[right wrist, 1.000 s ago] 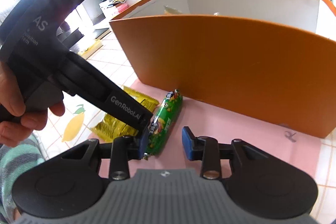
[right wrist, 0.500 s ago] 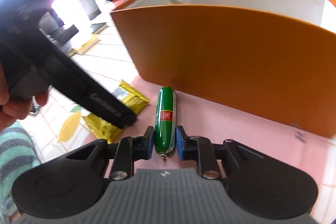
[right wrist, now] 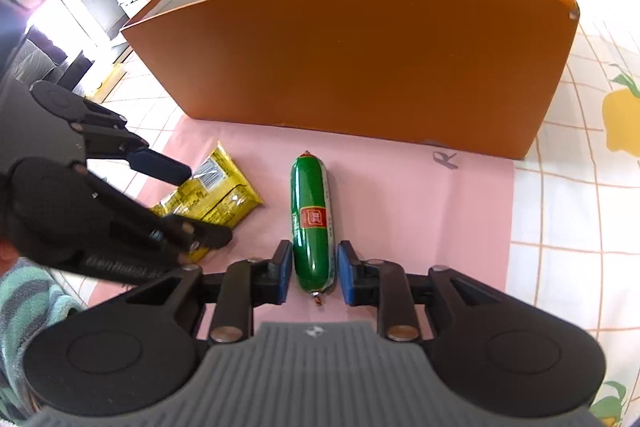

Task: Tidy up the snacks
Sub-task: 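Close the right tool on the green sausage while the left tool holds the yellow packet, then lift and carry the yellow packet and green sausage with both tools over the box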

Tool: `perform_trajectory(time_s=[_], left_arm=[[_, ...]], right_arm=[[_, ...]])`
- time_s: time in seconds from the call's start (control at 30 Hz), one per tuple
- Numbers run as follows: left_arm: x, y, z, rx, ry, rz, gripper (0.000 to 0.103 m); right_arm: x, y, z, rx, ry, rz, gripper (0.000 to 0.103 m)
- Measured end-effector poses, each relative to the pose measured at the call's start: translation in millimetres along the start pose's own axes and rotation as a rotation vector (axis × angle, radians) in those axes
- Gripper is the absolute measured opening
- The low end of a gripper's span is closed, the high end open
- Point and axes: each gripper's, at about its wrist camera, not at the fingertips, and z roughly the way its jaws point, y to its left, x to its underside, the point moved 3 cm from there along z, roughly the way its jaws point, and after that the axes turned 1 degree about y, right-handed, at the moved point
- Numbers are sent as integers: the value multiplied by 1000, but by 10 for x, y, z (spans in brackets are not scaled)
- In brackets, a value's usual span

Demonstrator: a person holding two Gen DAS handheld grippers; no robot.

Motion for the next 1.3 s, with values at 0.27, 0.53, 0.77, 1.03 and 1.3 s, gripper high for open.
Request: perform_trajectory(time_s=[0.27, 0.53, 0.77, 1.03, 1.3], left_arm=[[161, 40, 22, 13, -5, 21, 83], [149, 225, -30, 83, -31, -13, 77], [220, 197, -63, 74, -10, -34, 60], [216, 52, -25, 14, -19, -58, 59], [321, -89, -418, 22, -99, -52, 59]], right_arm=[[-162, 58, 170, 13, -49, -76, 36], [-221, 120, 238, 46, -59, -111, 23], [-216, 142, 207, 80, -15, -160, 20], [-136, 92, 147, 110, 15, -137, 20], [-56, -136, -151, 56, 41, 18, 19]])
